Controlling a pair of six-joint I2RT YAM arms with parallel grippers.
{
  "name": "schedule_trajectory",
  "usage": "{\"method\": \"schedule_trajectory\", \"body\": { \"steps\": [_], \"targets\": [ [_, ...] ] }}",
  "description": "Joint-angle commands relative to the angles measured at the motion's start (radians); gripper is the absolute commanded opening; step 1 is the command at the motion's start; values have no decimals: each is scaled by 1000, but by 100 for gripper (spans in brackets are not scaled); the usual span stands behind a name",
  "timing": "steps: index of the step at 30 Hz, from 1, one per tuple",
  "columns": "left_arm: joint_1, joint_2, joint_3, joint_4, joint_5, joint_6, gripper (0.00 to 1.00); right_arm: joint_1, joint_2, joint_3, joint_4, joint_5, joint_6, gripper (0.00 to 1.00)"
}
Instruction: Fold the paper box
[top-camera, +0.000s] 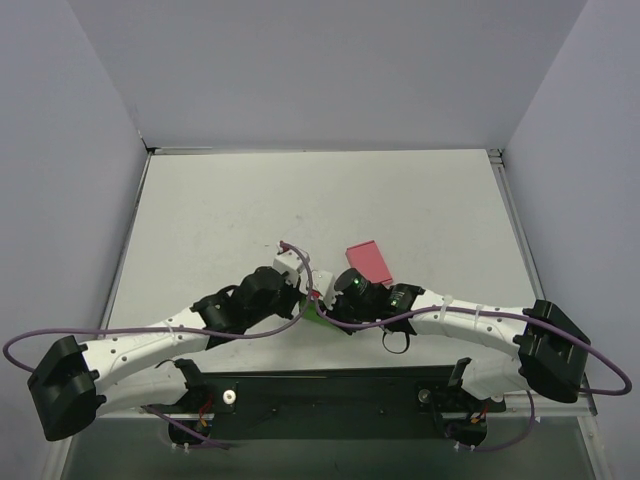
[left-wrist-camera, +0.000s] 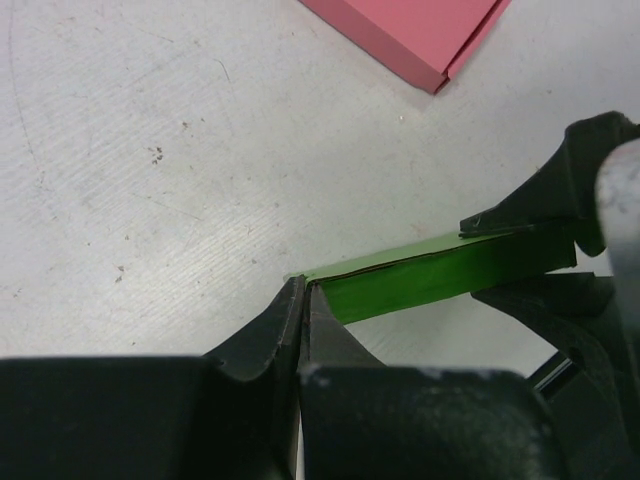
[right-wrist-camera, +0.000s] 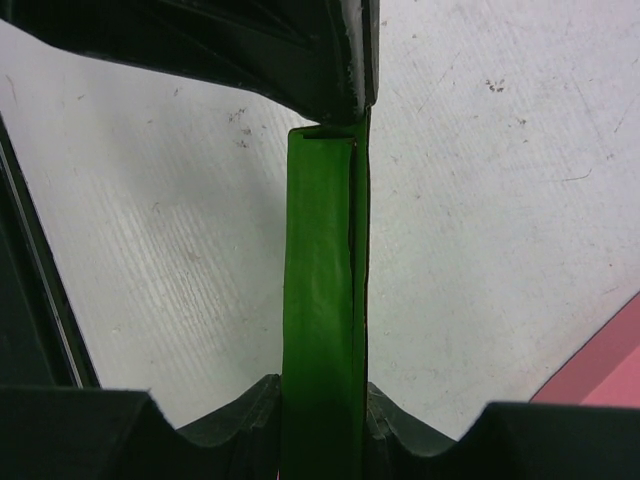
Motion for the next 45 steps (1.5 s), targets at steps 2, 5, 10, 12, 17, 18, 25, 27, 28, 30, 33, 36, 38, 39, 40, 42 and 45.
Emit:
{"method": "schedule_trajectory", "body": {
  "steps": [2, 5, 10, 12, 17, 18, 25, 27, 28, 30, 33, 36, 38, 39, 40, 42, 45],
  "targets": [
    [0, -79, -72, 177, -107, -39, 0, 4, 13, 20, -11, 15, 15, 21],
    [0, -92, -112, 242, -130, -39, 0, 4, 13, 19, -8, 1, 17, 21],
    [0, -96, -150, 328, -141, -47, 0, 4, 21, 17, -9, -14, 17, 21],
    [0, -96, -158, 343, -141, -51, 0, 4, 30, 19, -11, -20, 17, 21],
    [0, -87, -172, 369, -140, -77, 0, 7, 51, 23, -11, -34, 15, 20],
    [0, -87, -167, 372, -141, -82, 0, 7, 57, 25, -14, -33, 14, 20],
    [0, -69, -163, 381, -141, -136, 0, 15, 79, 29, -14, -34, 11, 20],
    [0, -61, -166, 392, -140, -148, 0, 15, 85, 32, -15, -36, 11, 20],
    [0, -58, -170, 395, -138, -152, 0, 15, 85, 32, -15, -36, 9, 20],
    [-1, -52, -172, 403, -138, -157, 0, 15, 87, 34, -15, -37, 9, 19],
    [0, -49, -195, 429, -141, -163, 0, 16, 87, 34, -17, -37, 9, 19],
    [0, -52, -229, 460, -149, -163, 0, 16, 85, 34, -18, -42, 9, 19],
    [-1, -53, -248, 481, -152, -159, 0, 16, 85, 34, -18, -42, 9, 19],
    [-1, -55, -253, 489, -151, -156, 0, 16, 85, 34, -18, -43, 9, 19],
    [0, -55, -259, 493, -147, -153, 0, 16, 87, 35, -18, -43, 9, 19],
    [0, -58, -275, 510, -149, -148, 0, 16, 85, 34, -20, -42, 9, 19],
    [0, -59, -308, 538, -147, -145, 0, 16, 84, 36, -20, -43, 8, 19]
  ]
}}
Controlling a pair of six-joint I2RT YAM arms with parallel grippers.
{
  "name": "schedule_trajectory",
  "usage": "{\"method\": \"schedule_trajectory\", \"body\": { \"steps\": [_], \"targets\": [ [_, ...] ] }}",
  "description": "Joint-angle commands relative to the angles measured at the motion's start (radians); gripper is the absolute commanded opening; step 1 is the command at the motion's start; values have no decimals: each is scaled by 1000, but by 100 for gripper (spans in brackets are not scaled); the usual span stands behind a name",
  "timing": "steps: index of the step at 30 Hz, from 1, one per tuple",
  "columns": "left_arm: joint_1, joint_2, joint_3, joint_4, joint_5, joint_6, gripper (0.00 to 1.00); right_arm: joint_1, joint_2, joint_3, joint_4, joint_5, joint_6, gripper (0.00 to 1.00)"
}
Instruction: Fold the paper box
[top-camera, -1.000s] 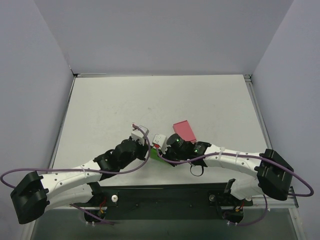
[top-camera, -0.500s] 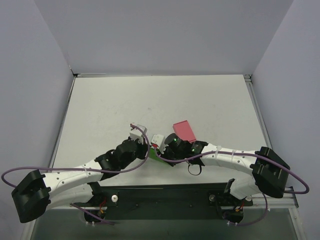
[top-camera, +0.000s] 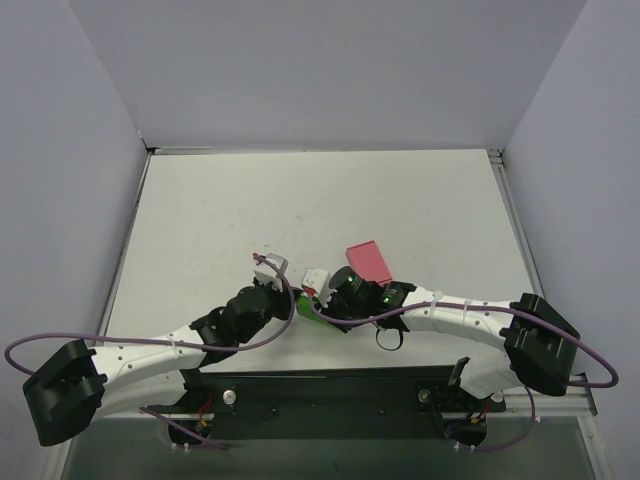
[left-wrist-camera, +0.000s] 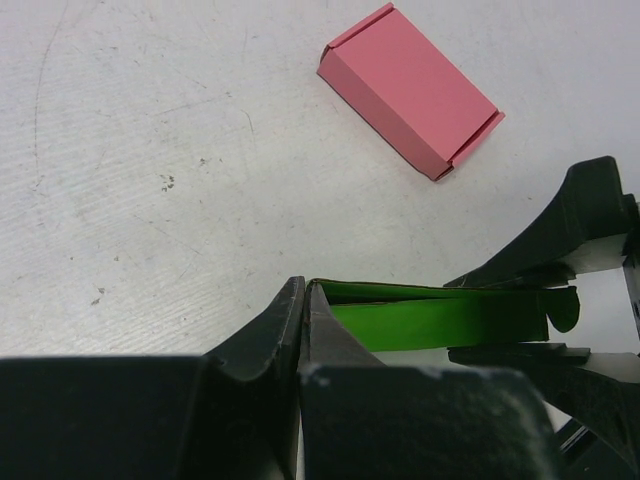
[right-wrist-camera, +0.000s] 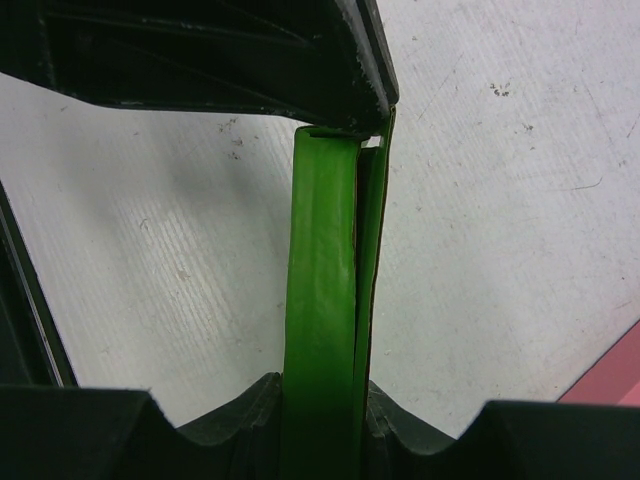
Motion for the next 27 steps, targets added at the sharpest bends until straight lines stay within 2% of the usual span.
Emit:
{"method": "schedule_trajectory", "body": {
  "steps": [1, 15, 27],
  "targets": [
    [5, -11, -46, 92, -17, 1, 0, 16, 20, 15, -62, -36, -3, 19],
    [1, -63, -203, 198, 6, -3, 0, 13, 24, 20, -65, -34, -4, 19],
    [-19, 52, -207, 268, -32, -3, 0, 11, 24, 21, -57, -31, 2, 19]
  ]
}}
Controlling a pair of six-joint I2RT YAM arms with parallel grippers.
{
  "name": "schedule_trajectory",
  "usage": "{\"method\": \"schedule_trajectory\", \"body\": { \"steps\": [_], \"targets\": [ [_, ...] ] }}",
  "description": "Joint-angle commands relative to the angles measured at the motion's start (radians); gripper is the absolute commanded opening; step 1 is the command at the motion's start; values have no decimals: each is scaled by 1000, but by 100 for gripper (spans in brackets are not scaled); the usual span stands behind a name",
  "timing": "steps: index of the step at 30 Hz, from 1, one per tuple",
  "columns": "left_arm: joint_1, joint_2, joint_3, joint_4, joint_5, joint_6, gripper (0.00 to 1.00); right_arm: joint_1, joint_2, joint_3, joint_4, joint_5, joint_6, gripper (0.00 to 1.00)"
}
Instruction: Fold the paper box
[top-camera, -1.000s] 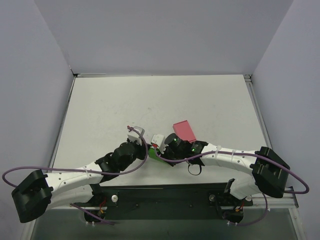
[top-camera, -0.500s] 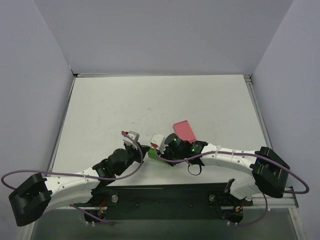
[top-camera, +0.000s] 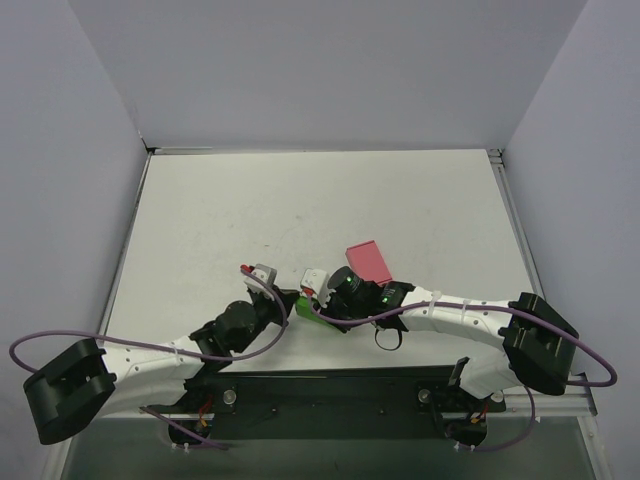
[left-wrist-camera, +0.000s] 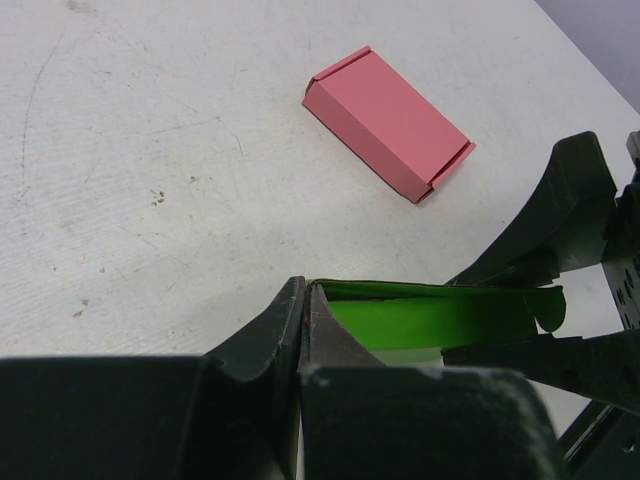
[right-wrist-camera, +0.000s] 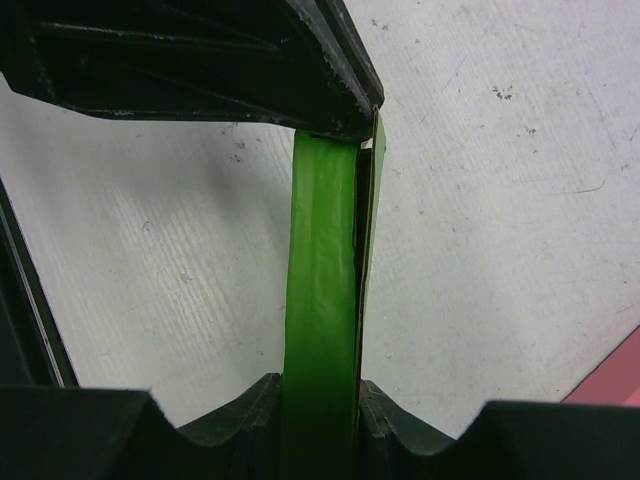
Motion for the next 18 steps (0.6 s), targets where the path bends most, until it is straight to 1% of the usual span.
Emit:
{"method": "schedule_trajectory", "body": {
  "steps": [1, 12, 15, 18],
  "targets": [
    [-10, 51, -24, -59, -32, 6, 0, 6, 16, 14, -56, -33, 2, 19],
    [-27, 11, -98, -80, -53, -9, 0, -1, 2, 5, -44, -32, 5, 20],
    [-42, 28, -90, -80, -65, 0, 0, -3, -2, 5, -42, -33, 13, 20],
    [-53, 49, -78, -91, -84, 3, 0, -4, -13, 11, -45, -25, 37, 23]
  ]
}}
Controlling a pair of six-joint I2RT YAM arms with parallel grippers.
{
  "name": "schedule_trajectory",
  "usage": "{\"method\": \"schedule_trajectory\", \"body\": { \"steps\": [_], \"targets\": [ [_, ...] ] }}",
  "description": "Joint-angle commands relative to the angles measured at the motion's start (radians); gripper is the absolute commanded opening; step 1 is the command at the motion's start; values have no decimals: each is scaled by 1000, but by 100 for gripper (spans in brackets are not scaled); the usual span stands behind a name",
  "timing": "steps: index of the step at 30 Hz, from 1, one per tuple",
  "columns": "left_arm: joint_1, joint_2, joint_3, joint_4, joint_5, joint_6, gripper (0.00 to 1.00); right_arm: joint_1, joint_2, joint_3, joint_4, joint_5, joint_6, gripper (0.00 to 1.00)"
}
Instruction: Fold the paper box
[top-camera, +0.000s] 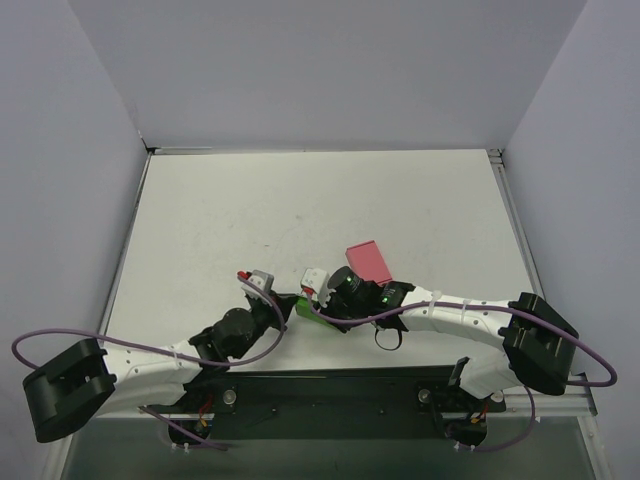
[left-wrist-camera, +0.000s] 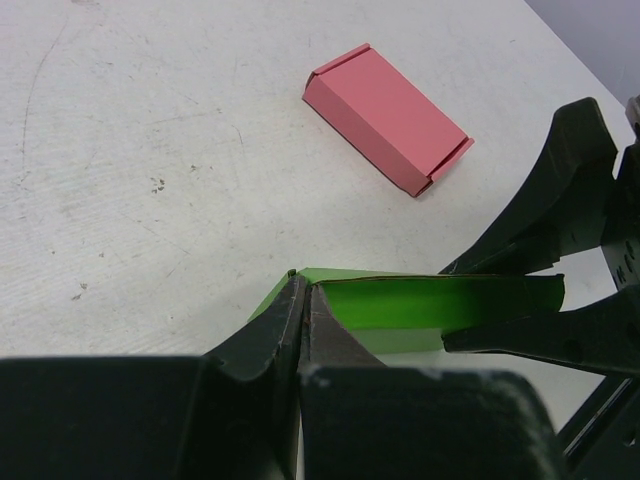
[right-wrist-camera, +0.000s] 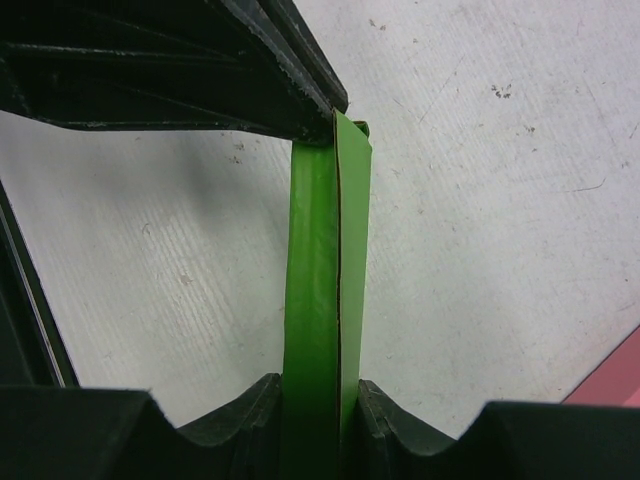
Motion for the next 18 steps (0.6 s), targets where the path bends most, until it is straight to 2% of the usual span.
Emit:
{"method": "schedule_trajectory", "body": {
  "steps": [1, 3, 7, 10, 18],
  "targets": [
    [-16, 54, -20, -165, -42, 13, 0, -5, -18, 14, -50, -22, 39, 27],
    [-19, 53, -6, -192, -57, 10, 0, -8, -31, 27, -72, -8, 73, 34],
    [-22, 40, 26, -255, -108, 9, 0, -8, -65, 63, -129, 64, 172, 57],
    [-28, 42, 52, -295, -123, 4, 0, -8, -105, 86, -173, 116, 278, 63],
    [-73, 85, 121, -356, -168, 13, 0, -9, -263, 63, -236, 244, 488, 65]
  ]
}}
